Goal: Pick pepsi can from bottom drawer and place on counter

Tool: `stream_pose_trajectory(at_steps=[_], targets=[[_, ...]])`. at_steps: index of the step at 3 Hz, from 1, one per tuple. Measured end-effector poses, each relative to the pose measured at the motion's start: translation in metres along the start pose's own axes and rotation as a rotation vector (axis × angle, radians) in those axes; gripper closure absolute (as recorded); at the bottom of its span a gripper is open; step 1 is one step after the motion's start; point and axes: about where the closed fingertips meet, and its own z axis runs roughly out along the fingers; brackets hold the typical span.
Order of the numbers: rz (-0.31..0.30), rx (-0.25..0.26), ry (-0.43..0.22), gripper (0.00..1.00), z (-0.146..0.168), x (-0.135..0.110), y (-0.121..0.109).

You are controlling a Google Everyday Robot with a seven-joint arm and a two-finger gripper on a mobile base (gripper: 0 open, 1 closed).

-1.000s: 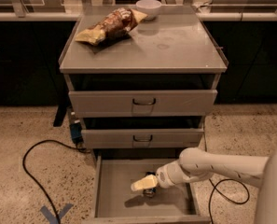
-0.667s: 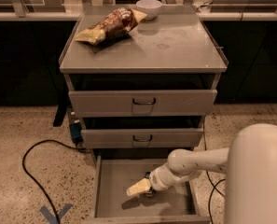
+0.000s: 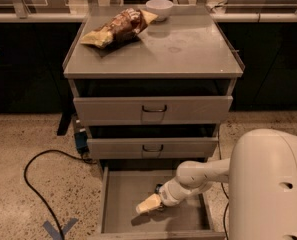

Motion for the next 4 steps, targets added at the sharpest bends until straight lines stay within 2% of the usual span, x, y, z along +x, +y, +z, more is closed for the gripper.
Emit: stream_pose_trajectory(at_steps=[1,2,3,4], targets=[[0.027,-0.026,0.01,0.0,0.023,-0.008,-0.003],[0.038,-0.019,-0.001,0.0,0.056,-0.036,-0.007],[0.02,0.011,-0.011,0.0,0.078,-0.064,-0.017],[0.025,0.079,-0.021,0.0,0.077,-0.081,-0.044]])
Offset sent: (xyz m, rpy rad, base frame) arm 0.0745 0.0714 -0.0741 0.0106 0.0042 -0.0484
